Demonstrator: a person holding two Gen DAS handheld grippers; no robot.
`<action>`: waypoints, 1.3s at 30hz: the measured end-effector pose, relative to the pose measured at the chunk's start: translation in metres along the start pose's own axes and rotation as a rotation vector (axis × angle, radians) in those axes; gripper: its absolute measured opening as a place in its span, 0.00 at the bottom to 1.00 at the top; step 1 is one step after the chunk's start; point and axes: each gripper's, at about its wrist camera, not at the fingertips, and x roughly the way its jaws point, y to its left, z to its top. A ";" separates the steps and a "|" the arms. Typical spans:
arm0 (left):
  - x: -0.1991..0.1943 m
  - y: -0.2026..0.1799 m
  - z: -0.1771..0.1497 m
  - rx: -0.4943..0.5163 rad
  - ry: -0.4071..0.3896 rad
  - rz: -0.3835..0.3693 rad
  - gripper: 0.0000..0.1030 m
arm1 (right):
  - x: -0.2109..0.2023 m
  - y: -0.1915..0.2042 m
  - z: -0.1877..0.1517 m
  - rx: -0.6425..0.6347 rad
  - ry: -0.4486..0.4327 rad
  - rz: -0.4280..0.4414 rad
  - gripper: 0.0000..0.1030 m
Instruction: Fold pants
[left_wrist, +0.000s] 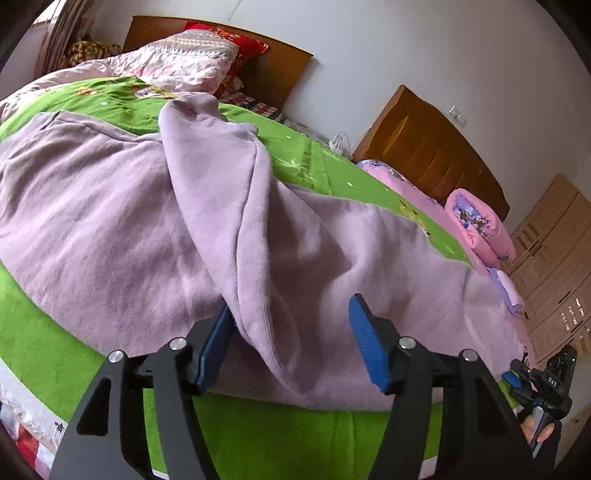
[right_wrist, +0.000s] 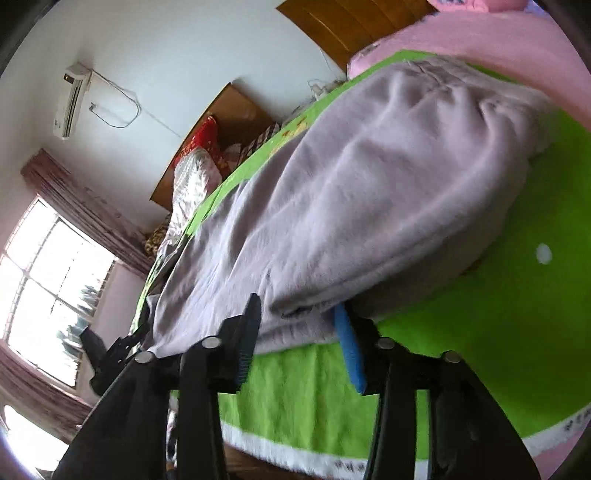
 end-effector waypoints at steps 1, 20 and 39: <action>0.000 -0.001 0.000 0.006 -0.001 0.012 0.25 | 0.001 -0.001 0.002 0.001 -0.009 -0.014 0.17; -0.050 -0.016 0.007 0.092 -0.225 0.306 0.51 | -0.060 0.028 -0.013 -0.160 -0.134 -0.287 0.38; 0.234 -0.231 0.068 0.543 0.310 -0.192 0.78 | 0.093 0.013 0.134 -0.615 0.264 -0.469 0.68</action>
